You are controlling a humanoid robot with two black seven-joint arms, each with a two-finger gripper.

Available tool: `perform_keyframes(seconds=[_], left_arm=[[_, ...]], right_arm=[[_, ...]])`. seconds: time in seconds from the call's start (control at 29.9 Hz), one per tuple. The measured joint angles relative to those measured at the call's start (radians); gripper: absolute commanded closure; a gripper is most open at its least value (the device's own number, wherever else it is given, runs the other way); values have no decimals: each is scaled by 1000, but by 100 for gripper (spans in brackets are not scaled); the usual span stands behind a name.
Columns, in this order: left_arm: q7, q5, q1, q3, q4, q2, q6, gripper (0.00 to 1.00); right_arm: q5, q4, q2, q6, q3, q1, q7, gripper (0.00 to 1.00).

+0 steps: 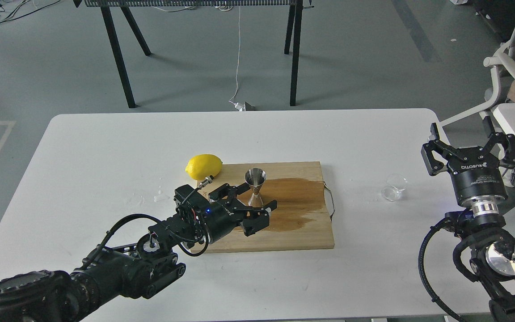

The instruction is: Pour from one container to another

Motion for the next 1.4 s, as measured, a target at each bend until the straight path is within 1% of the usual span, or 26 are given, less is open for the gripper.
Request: perform_keyframes(seconds=[0.5,0.67,0.77,0.9,1.0,1.07,1.14,1.2,1.27,1.34,1.4], left_arm=[[0,-18,7,-5,3,53,0,1],[0,-19,10,-5,-3,92,0,1],[0,-20,20,-5,-27,120,0,1],[0,-22,41,-8,-120,206,0,1],[0,-50,73,-16,-254,314,0,1],[0,-105,96,-22,-362,403,0,1],[0,-184,108,-23,-443,473,-7,1],[0,-280,111,-25,-508,529,-52,1],[0,-401,111,-31,-571,575,-146,1],[0,-523,108,-58,-610,602,-270,1],[0,-632,105,-116,-624,611,-421,1]], right_arm=[[1,2,1,0,-1,-3,0,1],[1,2,1,0,0,-4,0,1],[0,2,1,0,2,-5,0,1],[0,2,1,0,5,-7,0,1],[1,2,0,0,7,-10,0,1],[2,2,0,0,8,-13,0,1],[1,2,0,0,8,-13,0,1],[2,2,1,0,8,-14,0,1],[4,2,2,0,9,-14,0,1],[12,2,8,0,11,-14,0,1],[29,2,13,0,15,-17,0,1]])
